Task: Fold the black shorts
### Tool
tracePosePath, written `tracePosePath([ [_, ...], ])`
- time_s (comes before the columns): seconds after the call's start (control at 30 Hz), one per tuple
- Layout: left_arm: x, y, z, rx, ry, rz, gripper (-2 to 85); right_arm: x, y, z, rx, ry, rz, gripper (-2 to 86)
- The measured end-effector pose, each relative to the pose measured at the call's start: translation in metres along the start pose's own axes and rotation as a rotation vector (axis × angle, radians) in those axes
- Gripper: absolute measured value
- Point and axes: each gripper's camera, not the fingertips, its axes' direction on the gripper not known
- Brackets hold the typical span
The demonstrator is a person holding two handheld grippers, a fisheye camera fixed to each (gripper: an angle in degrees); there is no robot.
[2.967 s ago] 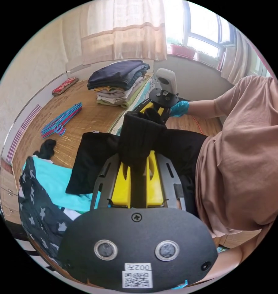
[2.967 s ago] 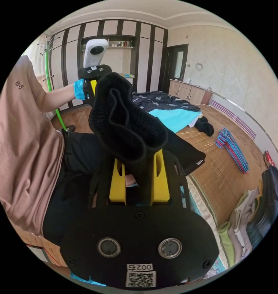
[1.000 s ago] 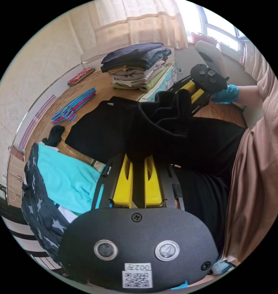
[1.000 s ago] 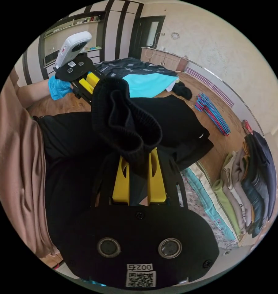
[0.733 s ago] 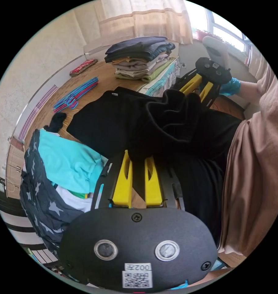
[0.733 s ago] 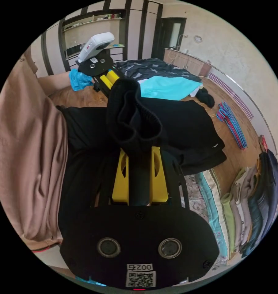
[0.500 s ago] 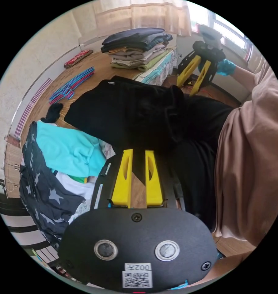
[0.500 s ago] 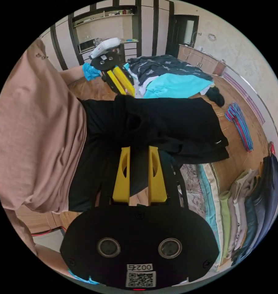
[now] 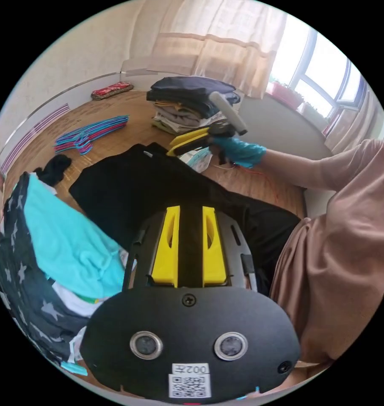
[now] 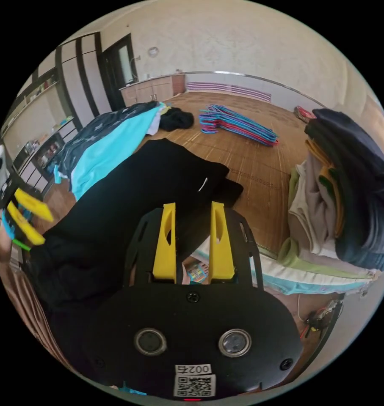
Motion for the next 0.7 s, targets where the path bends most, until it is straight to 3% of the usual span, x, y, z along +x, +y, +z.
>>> tracePosePath([
  [0.33, 0.012, -0.068, 0.082, -0.173, 0.004, -0.065, 7.5, 0.024, -0.019, 0.071, -0.051, -0.016, 0.141, 12.7],
  [0.57, 0.015, -0.093, 0.107, -0.266, 0.012, -0.045, 0.1, 0.018, -0.019, 0.081, -0.010, 0.011, 0.107, 1.7],
  [0.7, 0.021, -0.101, 0.109, -0.257, -0.007, -0.007, -0.8, 0.010, -0.014, 0.074, 0.043, 0.068, 0.057, -0.3],
])
